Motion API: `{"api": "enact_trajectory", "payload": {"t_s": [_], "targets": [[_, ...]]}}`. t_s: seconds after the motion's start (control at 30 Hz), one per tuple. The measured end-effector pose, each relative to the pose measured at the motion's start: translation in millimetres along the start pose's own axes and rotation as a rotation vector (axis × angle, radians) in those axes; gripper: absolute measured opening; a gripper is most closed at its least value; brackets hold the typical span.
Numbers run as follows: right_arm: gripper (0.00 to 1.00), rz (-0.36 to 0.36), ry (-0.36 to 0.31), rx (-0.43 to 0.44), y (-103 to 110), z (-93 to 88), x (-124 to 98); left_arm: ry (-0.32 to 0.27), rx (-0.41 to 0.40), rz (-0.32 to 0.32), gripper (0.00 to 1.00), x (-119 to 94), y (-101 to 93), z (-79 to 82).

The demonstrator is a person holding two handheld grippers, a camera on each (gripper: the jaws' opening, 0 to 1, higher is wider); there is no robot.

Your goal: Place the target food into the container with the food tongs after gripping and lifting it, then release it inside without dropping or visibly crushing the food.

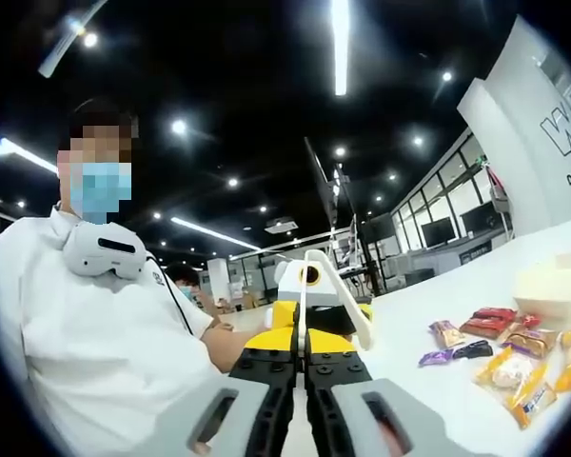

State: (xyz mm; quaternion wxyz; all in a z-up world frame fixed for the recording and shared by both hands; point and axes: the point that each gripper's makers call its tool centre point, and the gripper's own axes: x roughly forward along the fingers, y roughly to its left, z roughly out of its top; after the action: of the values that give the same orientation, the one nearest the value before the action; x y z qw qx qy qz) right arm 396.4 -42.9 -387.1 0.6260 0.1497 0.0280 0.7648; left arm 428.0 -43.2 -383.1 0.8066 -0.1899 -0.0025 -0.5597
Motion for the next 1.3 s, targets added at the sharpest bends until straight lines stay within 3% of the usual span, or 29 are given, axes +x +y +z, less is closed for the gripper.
{"api": "enact_trajectory", "payload": {"t_s": [0.63,0.9,1.3], "targets": [[0.0,-0.007,0.046,-0.057,0.0,-2.4,-5.4,0.031,-0.051,-0.011,0.23,-1.7,1.5,-4.3],[0.0,-0.009,0.087,-0.055,-0.6,-8.6,-10.3,0.066,-0.058,-0.009,0.24,-3.6,1.8,-10.7],[0.0,-0.005,0.093,-0.028,0.4,-13.1,-12.4,0.072,-0.061,-0.01,0.24,-5.4,1.8,-11.7]]}}
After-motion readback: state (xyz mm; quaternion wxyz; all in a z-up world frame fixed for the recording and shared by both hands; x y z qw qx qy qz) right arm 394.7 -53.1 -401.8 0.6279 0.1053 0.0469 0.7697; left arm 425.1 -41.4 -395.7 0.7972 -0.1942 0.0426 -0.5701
